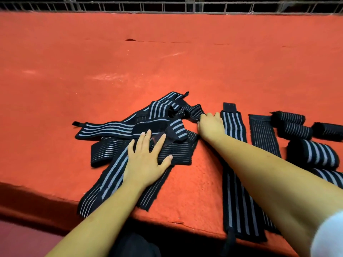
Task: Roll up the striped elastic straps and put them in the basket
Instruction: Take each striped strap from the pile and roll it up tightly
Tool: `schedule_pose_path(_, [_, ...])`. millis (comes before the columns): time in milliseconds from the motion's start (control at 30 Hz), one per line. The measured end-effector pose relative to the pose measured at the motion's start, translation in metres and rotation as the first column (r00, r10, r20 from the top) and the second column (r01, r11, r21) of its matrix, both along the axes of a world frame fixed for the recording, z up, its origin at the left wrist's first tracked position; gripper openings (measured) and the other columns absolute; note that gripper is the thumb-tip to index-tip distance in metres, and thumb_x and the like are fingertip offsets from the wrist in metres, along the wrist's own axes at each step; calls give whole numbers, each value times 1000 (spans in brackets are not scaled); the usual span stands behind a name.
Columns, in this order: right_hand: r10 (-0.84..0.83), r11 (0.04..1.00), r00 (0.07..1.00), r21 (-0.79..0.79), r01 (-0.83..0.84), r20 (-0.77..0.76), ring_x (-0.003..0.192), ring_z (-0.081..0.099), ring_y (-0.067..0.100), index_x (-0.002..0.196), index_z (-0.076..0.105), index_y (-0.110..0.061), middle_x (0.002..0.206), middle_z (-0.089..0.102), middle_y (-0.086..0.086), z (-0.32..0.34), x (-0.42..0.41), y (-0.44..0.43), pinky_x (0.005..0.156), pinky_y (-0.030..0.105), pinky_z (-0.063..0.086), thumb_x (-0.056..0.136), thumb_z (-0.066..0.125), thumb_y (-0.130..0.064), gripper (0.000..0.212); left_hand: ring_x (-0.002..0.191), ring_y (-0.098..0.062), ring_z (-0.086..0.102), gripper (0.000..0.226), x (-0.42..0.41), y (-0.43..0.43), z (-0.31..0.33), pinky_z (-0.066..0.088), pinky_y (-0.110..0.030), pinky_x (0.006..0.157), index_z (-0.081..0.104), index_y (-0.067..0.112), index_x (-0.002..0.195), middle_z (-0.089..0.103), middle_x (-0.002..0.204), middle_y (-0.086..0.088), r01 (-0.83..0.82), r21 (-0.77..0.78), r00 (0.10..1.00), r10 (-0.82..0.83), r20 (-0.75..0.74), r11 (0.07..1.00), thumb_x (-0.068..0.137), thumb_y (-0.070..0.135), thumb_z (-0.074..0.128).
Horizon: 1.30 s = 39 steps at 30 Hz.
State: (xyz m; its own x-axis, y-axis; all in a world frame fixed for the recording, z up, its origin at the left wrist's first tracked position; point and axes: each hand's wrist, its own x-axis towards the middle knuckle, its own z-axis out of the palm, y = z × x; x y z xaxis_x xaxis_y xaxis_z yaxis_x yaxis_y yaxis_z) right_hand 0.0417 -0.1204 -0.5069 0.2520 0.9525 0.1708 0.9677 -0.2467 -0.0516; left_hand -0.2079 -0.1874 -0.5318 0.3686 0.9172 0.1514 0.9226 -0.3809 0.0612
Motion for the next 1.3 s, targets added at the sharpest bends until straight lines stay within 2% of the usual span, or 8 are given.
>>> schedule_pose_path(100, [-55, 995, 996, 82, 60, -64, 107, 56, 42, 111, 57, -2, 113, 64, 19, 10, 10, 4, 83, 44, 44, 95, 40, -2, 24, 153, -22, -12, 75, 0, 1, 0, -4, -50, 122, -5, 44, 155, -8, 167, -9, 3, -3, 1000, -3, -5, 1000, 87, 74, 5])
schedule_pose_path(233, [-20, 956, 821, 229, 182, -570, 92, 60, 35, 87, 57, -4, 93, 62, 17, 40, 8, 0, 70, 33, 40, 92, 45, -12, 15, 154, -22, -10, 76, 1, 0, 0, -3, -50, 122, -3, 45, 156, -6, 167, -9, 2, 6, 1000, -2, 16, 1000, 86, 74, 5])
schedule_pose_path(500, [330, 915, -129, 283, 289, -935, 78, 61, 23, 91, 67, 13, 94, 71, 15, 103, -1, -51, 71, 33, 50, 67, 44, -10, 41, 154, -21, 0, 77, -1, -1, 2, -1, -47, 123, 13, 44, 156, 7, 167, -8, 3, 1, 997, -3, 72, 1000, 85, 74, 11])
schedule_pose_path(667, [322, 945, -377, 269, 186, -868, 102, 65, 47, 82, 50, -2, 112, 69, 29, 131, 9, -96, 94, 54, 53, 78, 32, -5, 19, 143, -25, 30, 75, 7, -14, 30, 17, -50, 119, 46, 17, 141, 38, 150, -8, 4, 132, 888, -64, 455, 991, 86, 66, 33])
schedule_pose_path(833, [183, 979, -450, 204, 4, -874, 110, 62, 48, 108, 56, 16, 111, 65, 35, 149, 17, -127, 105, 57, 44, 72, 35, -15, 52, 132, 2, 43, 83, 66, -41, 99, 33, -20, 109, 31, 26, 145, 46, 144, 10, 506, -192, 426, -50, 903, 841, 79, 67, 62])
schedule_pose_path(933, [144, 987, -478, 162, 3, -867, 98, 65, 45, 116, 51, 11, 104, 66, 34, 158, 17, -142, 100, 55, 48, 82, 34, -17, 47, 94, 7, 66, 42, 98, -56, 121, 49, -12, 80, 40, 16, 137, 73, 106, 13, 641, -247, 228, 127, 965, 727, 99, 13, 56])
schedule_pose_path(1067, [151, 987, -393, 117, 110, -907, 88, 66, 43, 114, 50, 2, 97, 66, 34, 152, 24, -153, 91, 51, 53, 93, 31, -15, 33, 65, -3, 64, 28, 111, -68, 119, 46, -16, 53, 49, 17, 122, 73, 82, 4, 610, -242, 172, 172, 970, 754, 98, 5, 56])
schedule_pose_path(1300, [33, 966, -101, 6, 259, -994, 63, 67, 27, 89, 64, -4, 78, 66, 15, 125, 34, -167, 57, 38, 60, 91, 61, -11, 8, 84, -8, 66, 25, 103, -64, 105, 49, -27, 81, 64, 27, 111, 75, 92, 3, 383, -228, 326, 100, 940, 895, 92, 9, 67])
